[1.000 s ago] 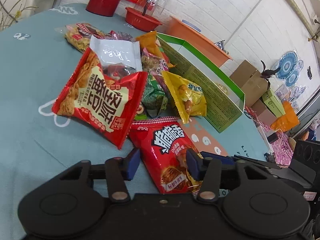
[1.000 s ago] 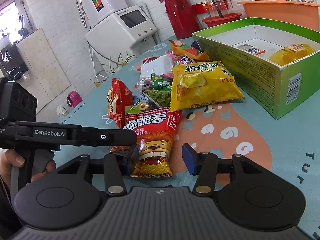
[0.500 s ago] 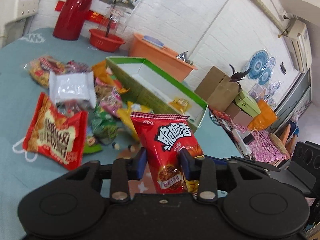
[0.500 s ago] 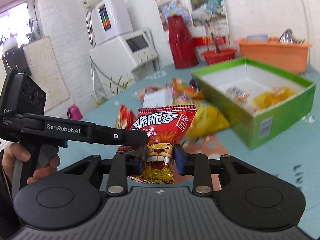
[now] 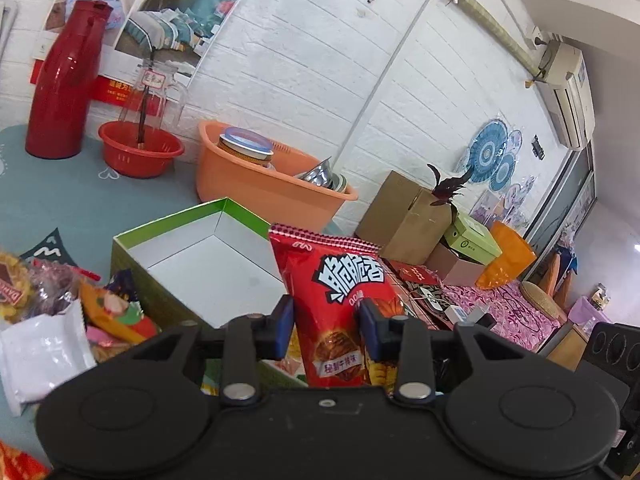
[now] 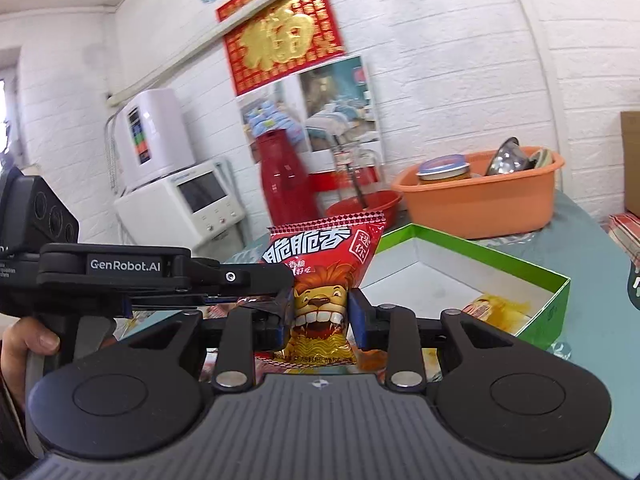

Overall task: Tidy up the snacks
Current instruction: 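Carry the red chip bag over the box and release it with the left gripper, then grasp the large yellow snack bag with the left gripper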

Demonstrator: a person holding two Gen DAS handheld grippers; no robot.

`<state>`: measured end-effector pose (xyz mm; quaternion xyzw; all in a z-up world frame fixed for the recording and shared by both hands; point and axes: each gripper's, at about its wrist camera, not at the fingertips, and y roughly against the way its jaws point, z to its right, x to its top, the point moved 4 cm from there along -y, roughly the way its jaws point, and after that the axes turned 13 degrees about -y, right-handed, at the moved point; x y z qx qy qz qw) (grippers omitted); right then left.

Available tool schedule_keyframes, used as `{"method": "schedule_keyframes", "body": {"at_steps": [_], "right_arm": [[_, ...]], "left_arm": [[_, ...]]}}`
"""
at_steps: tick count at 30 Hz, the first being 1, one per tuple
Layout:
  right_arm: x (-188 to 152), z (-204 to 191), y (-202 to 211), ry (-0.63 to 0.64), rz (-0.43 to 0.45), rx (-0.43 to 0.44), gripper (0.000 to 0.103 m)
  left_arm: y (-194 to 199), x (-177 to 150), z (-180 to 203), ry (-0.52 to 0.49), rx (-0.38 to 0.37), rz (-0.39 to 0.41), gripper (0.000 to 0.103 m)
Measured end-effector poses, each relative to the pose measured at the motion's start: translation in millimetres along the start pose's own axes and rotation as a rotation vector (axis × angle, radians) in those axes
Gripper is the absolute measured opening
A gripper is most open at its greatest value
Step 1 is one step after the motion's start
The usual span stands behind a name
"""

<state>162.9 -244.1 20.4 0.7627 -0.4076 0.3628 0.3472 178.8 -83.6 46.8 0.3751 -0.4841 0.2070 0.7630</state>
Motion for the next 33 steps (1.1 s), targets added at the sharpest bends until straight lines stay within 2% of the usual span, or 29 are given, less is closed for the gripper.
{"method": "schedule_keyframes", "body": {"at_steps": [10, 16, 18, 19, 20, 21, 23, 24, 27, 33], "right_arm": [[12.6, 55.1, -53.8, -0.124, -0.022, -0.077, 0.053], [6.2, 74.5, -73.2, -0.115, -0.064, -0.124, 0.052], [4.3, 77.6, -76.0, -0.099, -0.065, -0.138, 0.055], [4.1, 77.7, -75.5, -0.085, -0.058, -0.15, 0.059], [5.5, 76.9, -73.0, -0.062, -0.042, -0.161, 0.061], [7.3, 75.3, -68.4, -0.042, -0.019, -0.165, 0.066], [11.3, 71.1, -55.6, -0.01, 0.029, -0.173, 0.094], [12.6, 68.6, -48.4, 0.003, 0.047, -0.172, 0.097], [12.7, 58.8, -27.0, 0.018, 0.063, -0.153, 0.098], [-9.5, 26.4, 11.4, 0.04, 0.055, -0.083, 0.103]], "left_arm": [[-87.3, 12.5, -38.5, 0.022, -0.03, -0.094, 0.054], [-117.2, 0.7, -52.9, 0.05, -0.034, -0.155, 0.054], [-120.9, -2.4, -54.6, 0.047, -0.031, -0.169, 0.054], [-120.9, -2.3, -54.4, 0.044, -0.03, -0.17, 0.058], [-118.6, -1.7, -54.1, 0.042, -0.024, -0.164, 0.083], [-114.4, -0.2, -53.1, 0.04, -0.017, -0.151, 0.103], [-100.3, 5.2, -49.0, 0.021, 0.014, -0.114, 0.103], [-92.5, 8.1, -45.4, 0.004, 0.039, -0.098, 0.103], [-70.5, 11.8, -35.4, -0.042, 0.075, -0.083, 0.103], [-19.3, -1.7, -13.4, -0.047, 0.109, -0.099, 0.103]]}}
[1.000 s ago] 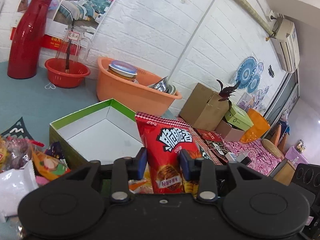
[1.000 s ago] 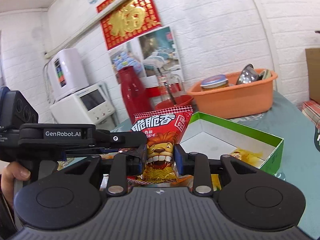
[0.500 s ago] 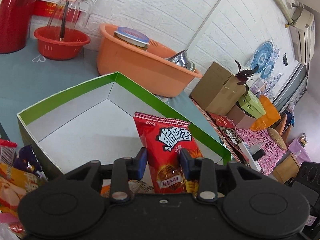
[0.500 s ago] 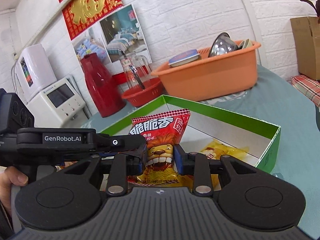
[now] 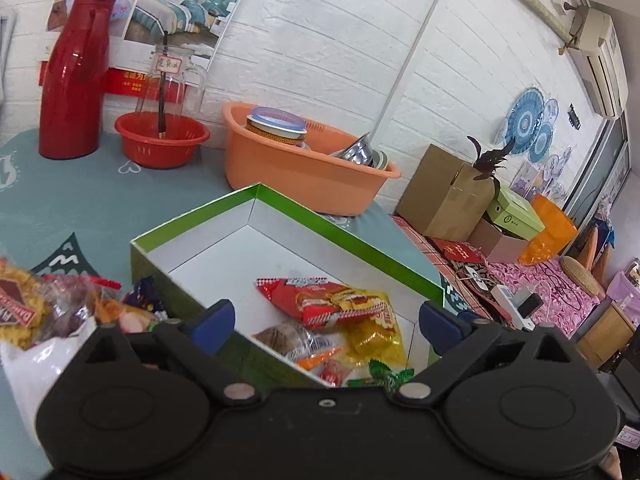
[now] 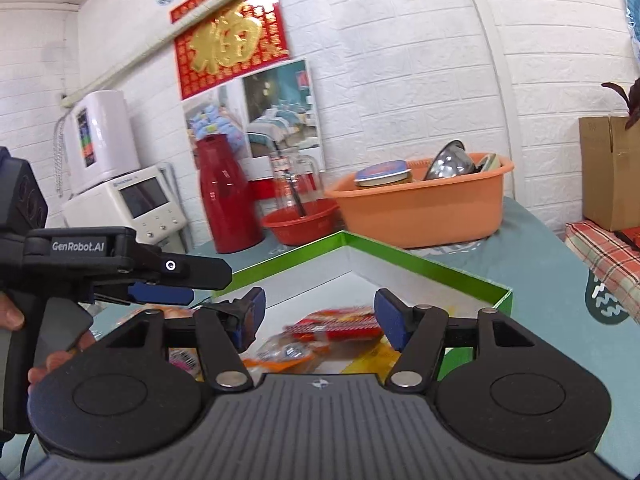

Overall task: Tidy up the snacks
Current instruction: 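Grasp the large yellow snack bag with the left gripper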

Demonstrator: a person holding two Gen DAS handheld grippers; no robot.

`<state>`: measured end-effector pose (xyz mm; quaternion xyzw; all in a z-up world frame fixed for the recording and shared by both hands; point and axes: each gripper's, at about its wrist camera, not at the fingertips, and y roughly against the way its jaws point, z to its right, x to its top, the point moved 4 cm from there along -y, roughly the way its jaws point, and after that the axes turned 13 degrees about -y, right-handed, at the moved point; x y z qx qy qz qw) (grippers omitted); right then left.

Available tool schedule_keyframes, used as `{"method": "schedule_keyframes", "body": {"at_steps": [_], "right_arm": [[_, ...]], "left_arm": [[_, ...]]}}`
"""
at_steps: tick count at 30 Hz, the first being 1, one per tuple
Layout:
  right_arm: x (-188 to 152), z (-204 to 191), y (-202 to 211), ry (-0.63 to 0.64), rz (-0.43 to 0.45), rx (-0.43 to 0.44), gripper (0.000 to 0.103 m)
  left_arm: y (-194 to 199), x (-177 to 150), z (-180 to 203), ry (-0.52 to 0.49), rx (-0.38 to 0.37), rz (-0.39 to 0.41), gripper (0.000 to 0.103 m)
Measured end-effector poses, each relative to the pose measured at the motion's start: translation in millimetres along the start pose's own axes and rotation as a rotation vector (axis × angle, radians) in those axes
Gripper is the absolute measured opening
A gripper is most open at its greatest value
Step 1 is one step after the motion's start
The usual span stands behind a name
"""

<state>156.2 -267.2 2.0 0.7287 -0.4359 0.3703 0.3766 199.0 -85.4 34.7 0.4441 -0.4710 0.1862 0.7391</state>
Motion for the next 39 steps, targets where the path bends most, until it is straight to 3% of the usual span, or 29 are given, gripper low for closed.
{"method": "schedule_keyframes", "body": {"at_steps": [8, 13, 20, 23, 27, 28, 30, 35, 39], "right_arm": [[-45.3, -27.2, 23.3, 0.005, -0.105, 0.058, 0.103], [-71.5, -37.8, 15.2, -0.012, -0.193, 0.071, 0.103], [-84.7, -44.1, 16.4, -0.021, -0.23, 0.053, 0.103], [-85.6, -36.4, 24.7, -0.027, -0.226, 0.033, 0.103], [-87.7, -24.1, 32.5, -0.037, -0.232, 0.003, 0.103], [-88.8, -21.4, 33.9, -0.042, -0.234, -0.002, 0.103], [-91.4, -17.1, 34.4, -0.054, -0.244, -0.005, 0.103], [-96.6, -19.5, 29.6, -0.061, -0.269, 0.021, 0.103], [-99.7, -23.0, 21.8, -0.088, -0.293, 0.05, 0.103]], "left_arm": [[61.3, -53.6, 5.2, 0.056, 0.009, 0.01, 0.103], [74.5, -74.1, -2.0, 0.075, 0.026, -0.014, 0.103], [42.7, -61.2, 9.4, -0.022, -0.031, -0.07, 0.103], [15.0, -63.0, 11.7, -0.074, -0.009, -0.135, 0.103], [-7.9, -76.5, 2.4, -0.039, 0.038, -0.199, 0.103], [-8.9, -80.5, 0.5, -0.023, 0.041, -0.201, 0.1], [-7.8, -89.4, -0.1, 0.0, 0.004, -0.223, 0.06], [13.9, -105.0, 18.8, 0.017, -0.131, -0.251, 0.063], [30.2, -102.7, 20.7, 0.012, -0.1, -0.194, 0.088]]}}
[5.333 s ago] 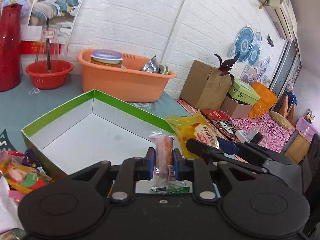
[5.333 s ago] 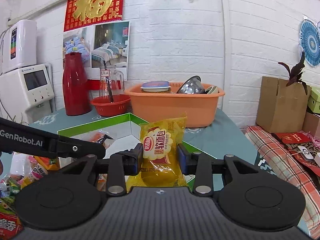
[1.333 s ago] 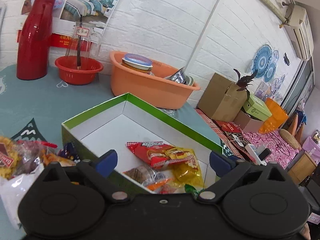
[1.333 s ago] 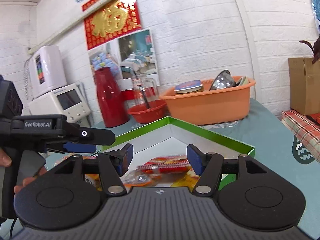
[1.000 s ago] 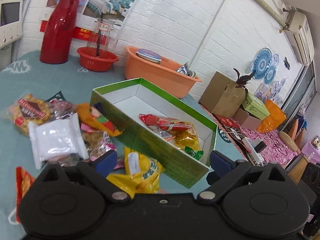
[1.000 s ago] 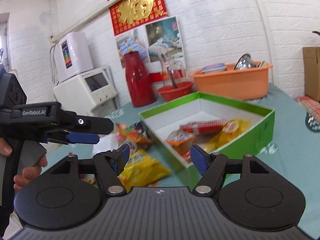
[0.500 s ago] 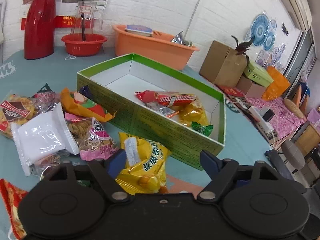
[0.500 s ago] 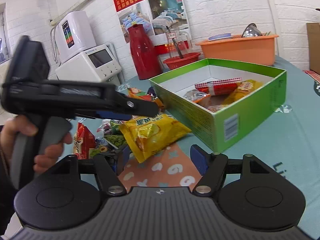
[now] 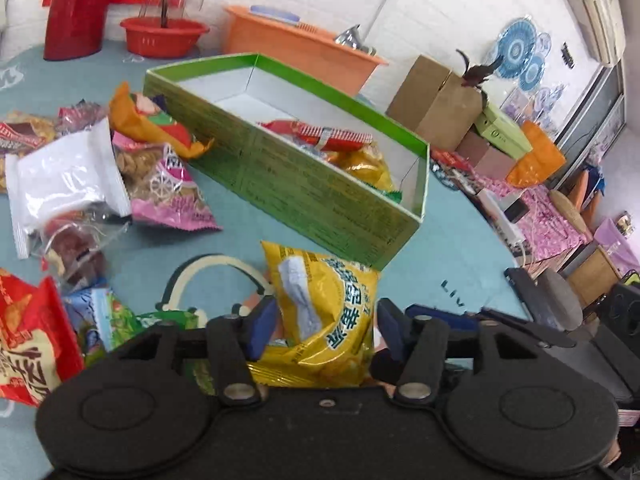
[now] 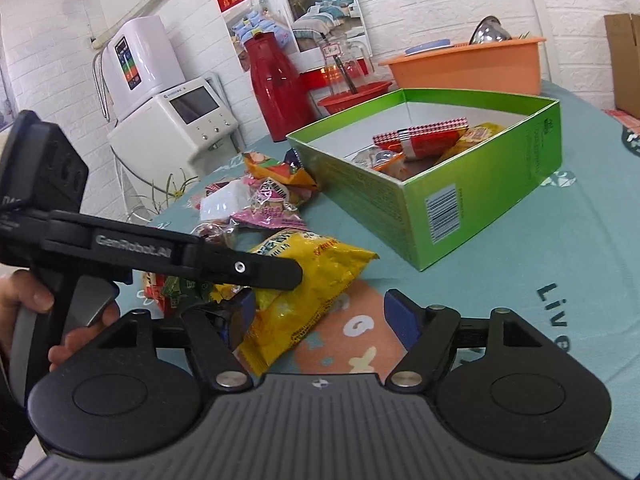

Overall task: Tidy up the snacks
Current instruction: 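Grasp the large yellow snack bag with the left gripper, then lower the yellow bag into the box and open the left gripper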

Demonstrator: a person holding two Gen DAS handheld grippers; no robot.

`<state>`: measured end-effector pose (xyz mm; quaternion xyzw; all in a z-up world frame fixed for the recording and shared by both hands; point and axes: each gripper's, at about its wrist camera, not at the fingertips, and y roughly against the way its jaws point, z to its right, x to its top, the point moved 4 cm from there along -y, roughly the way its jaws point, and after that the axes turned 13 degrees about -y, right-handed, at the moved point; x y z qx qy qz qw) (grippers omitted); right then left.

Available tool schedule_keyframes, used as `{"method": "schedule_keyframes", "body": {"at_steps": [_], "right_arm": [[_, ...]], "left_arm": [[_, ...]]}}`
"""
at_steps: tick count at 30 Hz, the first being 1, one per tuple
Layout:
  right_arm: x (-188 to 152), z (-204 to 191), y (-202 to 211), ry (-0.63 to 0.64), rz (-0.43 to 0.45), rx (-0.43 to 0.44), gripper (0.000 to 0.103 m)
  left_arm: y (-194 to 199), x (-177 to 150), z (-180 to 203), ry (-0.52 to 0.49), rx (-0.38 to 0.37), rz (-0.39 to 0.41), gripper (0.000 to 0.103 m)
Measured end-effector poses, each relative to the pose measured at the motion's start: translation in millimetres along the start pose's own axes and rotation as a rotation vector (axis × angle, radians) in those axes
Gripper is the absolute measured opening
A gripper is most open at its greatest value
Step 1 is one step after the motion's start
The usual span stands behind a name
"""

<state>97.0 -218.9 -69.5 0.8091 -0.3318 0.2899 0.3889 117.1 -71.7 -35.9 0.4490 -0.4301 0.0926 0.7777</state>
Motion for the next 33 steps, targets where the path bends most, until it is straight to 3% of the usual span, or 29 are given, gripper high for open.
{"method": "schedule_keyframes", "body": {"at_steps": [10, 15, 18, 21, 27, 33], "right_arm": [[-2.2, -2.2, -14.5, -0.073, -0.029, 0.05, 0.103], [-1.2, -3.5, -25.1, -0.101, -0.039, 0.067, 0.103], [0.8, -6.6, -18.3, -0.082, -0.026, 0.054, 0.087], [10.2, -18.2, -5.0, -0.009, 0.022, 0.047, 0.081], [53.6, -35.2, 10.1, 0.083, 0.146, 0.067, 0.08], [96.8, -38.5, -2.1, 0.127, 0.241, 0.061, 0.08]], "left_arm": [[-12.6, 7.8, -8.2, 0.057, -0.07, -0.018, 0.088], [-18.5, 4.1, -7.7, 0.054, -0.084, -0.03, 0.073], [-12.9, 4.7, -4.5, 0.049, -0.074, -0.014, 0.07], [-1.2, 12.8, 3.2, 0.028, -0.082, 0.032, 0.069], [20.8, 57.3, 16.0, -0.035, -0.084, 0.179, 0.069], [15.3, 100.8, 7.1, -0.048, -0.101, 0.267, 0.069]]}}
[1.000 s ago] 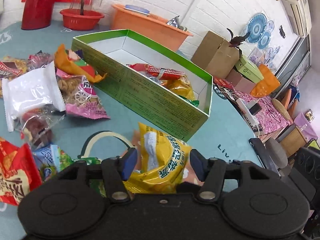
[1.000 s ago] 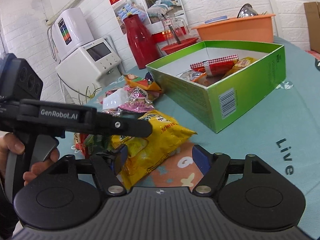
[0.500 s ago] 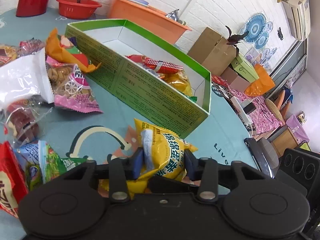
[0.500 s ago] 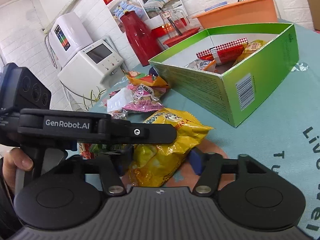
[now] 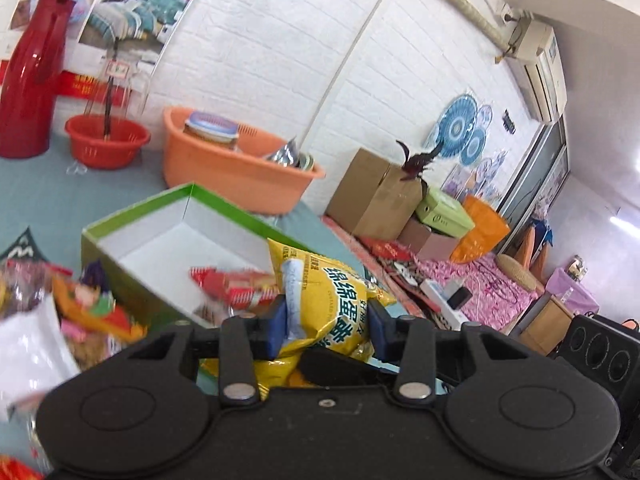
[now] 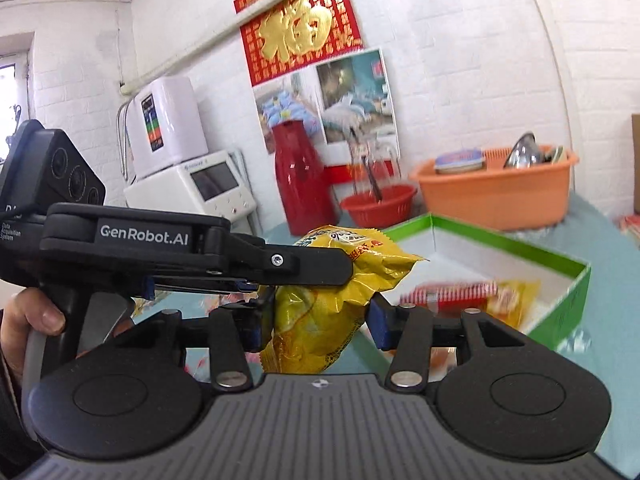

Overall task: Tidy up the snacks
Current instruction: 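Lower the yellow bag into the box and open the left gripper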

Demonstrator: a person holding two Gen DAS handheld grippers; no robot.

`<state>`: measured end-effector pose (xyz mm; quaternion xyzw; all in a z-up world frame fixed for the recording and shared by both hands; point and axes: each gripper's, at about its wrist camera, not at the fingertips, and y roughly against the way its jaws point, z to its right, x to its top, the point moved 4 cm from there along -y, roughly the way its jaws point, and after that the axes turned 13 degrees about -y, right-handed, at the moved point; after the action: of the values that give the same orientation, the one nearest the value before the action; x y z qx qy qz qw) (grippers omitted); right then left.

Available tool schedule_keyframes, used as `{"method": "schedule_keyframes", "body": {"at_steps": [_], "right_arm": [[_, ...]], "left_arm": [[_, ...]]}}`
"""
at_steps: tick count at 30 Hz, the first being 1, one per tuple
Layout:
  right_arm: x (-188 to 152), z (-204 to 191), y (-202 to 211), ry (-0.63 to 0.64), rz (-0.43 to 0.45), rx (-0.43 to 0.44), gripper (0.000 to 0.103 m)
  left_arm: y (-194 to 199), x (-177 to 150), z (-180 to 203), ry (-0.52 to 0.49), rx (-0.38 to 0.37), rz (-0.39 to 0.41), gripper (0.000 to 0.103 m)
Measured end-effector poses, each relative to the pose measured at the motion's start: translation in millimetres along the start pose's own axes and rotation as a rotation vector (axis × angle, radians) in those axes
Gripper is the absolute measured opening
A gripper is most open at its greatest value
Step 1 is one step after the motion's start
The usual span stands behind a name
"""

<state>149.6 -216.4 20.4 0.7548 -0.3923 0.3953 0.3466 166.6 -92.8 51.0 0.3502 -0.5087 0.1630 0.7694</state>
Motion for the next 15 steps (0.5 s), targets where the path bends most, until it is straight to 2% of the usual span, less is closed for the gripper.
{"method": "schedule_keyframes", "body": {"at_steps": [5, 15], "right_arm": [[15.6, 14.2, -25.3, -0.026, 0.026, -0.015, 0.079], [15.7, 48.2, -71.9, -0.073, -0.02, -0.067, 0.079]], "left_arm": [[-24.0, 16.4, -19.5, -0.026, 0.011, 0.025, 0.069], [-76.4, 16.6, -66.3, 0.034, -0.013, -0.03, 0.07]]}}
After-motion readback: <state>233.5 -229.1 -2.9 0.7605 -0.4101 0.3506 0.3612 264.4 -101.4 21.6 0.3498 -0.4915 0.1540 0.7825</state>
